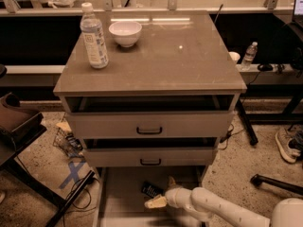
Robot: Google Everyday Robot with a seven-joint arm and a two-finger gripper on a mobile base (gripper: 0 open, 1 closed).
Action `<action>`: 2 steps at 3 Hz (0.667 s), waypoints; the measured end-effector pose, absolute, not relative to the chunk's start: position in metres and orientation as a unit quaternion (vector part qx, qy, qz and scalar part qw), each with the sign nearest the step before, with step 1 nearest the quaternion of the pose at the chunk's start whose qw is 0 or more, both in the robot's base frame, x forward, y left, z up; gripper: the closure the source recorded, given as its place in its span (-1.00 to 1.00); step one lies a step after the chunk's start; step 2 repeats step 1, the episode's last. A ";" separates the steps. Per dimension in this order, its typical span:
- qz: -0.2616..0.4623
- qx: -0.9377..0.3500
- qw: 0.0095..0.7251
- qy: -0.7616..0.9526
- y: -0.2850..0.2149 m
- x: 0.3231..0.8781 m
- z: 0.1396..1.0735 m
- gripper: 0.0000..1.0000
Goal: Place rxbar blueberry into bottom drawer
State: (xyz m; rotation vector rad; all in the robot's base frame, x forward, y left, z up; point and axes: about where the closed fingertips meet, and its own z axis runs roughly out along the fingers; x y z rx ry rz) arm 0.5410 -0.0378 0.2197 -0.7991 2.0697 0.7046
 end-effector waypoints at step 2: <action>0.265 -0.298 0.395 0.827 -0.038 0.541 0.220 -1.00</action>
Offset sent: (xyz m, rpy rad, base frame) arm 0.0000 0.0000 0.0000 0.0000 0.0000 0.0000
